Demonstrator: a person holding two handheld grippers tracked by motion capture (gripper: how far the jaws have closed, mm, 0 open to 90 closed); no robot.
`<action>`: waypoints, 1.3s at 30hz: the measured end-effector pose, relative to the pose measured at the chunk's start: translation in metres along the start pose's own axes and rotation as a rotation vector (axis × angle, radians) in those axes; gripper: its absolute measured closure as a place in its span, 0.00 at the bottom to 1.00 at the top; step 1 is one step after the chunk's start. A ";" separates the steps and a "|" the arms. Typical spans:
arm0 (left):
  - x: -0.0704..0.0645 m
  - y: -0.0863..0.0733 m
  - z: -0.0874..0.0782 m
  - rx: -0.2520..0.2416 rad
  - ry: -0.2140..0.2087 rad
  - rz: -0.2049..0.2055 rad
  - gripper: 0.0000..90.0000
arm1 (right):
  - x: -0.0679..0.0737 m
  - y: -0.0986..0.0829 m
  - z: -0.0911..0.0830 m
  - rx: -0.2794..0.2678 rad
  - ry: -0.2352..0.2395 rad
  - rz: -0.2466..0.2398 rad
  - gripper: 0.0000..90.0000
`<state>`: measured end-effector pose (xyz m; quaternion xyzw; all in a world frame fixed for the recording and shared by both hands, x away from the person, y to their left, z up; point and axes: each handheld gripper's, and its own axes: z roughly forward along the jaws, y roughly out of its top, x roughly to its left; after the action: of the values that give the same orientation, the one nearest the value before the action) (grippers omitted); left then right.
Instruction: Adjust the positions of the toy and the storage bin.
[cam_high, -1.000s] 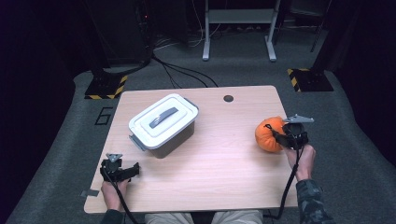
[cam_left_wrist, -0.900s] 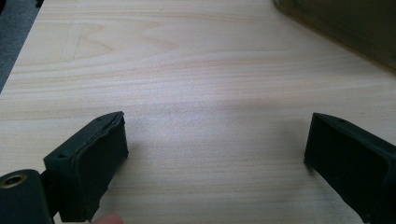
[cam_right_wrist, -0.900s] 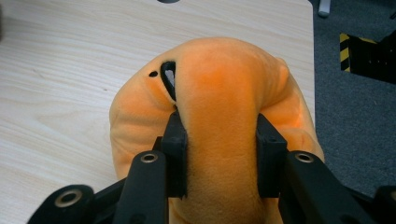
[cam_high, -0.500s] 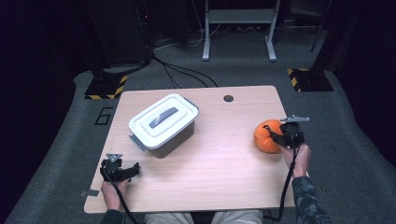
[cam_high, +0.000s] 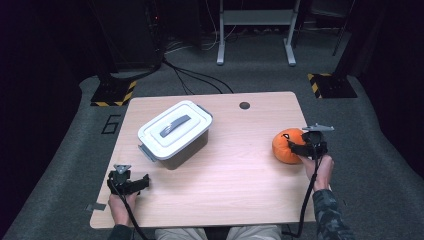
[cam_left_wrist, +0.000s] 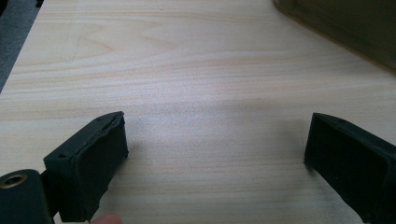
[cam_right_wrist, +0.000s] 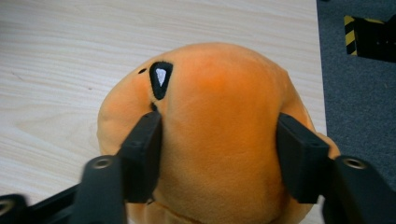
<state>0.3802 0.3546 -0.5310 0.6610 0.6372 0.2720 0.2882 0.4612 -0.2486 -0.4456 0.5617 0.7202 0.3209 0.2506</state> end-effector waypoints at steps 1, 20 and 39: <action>0.000 0.000 0.000 0.000 0.000 0.000 0.06 | 0.000 0.001 -0.001 -0.002 -0.006 -0.002 0.35; 0.000 0.000 0.000 0.000 0.000 0.001 0.06 | 0.023 0.021 -0.023 -0.044 0.103 -0.046 0.02; -0.005 0.000 -0.001 -0.005 -0.027 0.041 0.05 | 0.066 0.030 -0.019 -0.052 0.216 -0.109 0.00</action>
<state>0.3787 0.3498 -0.5304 0.6768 0.6190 0.2706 0.2925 0.4505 -0.1828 -0.4108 0.4773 0.7639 0.3840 0.2029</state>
